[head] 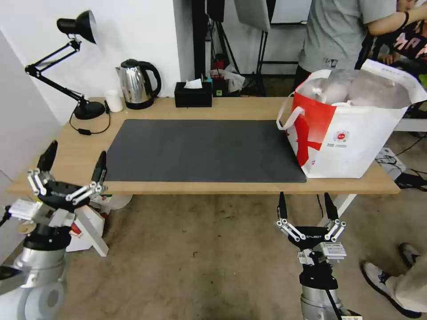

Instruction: Pick up the trash from the table and place it into the takeout bag.

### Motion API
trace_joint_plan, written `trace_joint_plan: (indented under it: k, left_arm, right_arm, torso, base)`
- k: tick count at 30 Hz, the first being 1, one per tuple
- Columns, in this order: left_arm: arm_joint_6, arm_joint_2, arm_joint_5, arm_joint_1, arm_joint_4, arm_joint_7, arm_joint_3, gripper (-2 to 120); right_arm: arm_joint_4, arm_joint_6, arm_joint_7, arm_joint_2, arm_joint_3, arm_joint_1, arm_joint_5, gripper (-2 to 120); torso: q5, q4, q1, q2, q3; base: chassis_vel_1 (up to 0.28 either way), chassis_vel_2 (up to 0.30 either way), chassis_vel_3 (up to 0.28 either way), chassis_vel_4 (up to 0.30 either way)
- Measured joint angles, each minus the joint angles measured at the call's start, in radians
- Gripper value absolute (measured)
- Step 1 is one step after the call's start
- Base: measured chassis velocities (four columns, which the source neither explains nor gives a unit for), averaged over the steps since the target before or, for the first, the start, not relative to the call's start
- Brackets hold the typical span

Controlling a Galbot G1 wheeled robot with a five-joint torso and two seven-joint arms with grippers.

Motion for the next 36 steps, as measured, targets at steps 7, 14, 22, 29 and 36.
trace_joint_plan:
  k: [7,14,22,29,36]
  left_arm:
    - [-0.037,-0.036,0.003,0.039,0.018,0.044,0.012,100]
    - [-0.067,-0.076,0.004,0.093,0.023,0.09,0.025,100]
    - [-0.09,-0.095,0.002,0.106,0.049,0.111,0.042,100]
    - [-0.114,-0.111,-0.002,0.108,0.083,0.119,0.059,100]
    - [-0.121,-0.113,-0.006,0.102,0.094,0.121,0.057,100]
  right_arm:
    - [0.0,0.0,0.0,0.0,0.0,0.0,0.0,100]
    - [0.0,0.0,0.0,0.0,0.0,0.0,0.0,100]
    - [0.0,0.0,0.0,0.0,0.0,0.0,0.0,100]
    - [0.0,0.0,0.0,0.0,0.0,0.0,0.0,100]
    - [0.0,0.0,0.0,0.0,0.0,0.0,0.0,100]
  torso:
    - [0.0001,-0.0002,0.0,0.0,0.0]
    - [0.0001,0.0002,0.0,0.0,0.0]
    - [0.0,0.0,0.0,0.0,0.0]
    - [0.0,0.0001,0.0,0.0,0.0]
    - [0.0,0.0001,0.0,0.0,0.0]
  base:
    - [0.0,0.0,0.0,0.0]
    - [0.0,0.0,0.0,0.0]
    - [0.0,0.0,0.0,0.0]
    - [0.0,0.0,0.0,0.0]
    - [0.0,0.0,0.0,0.0]
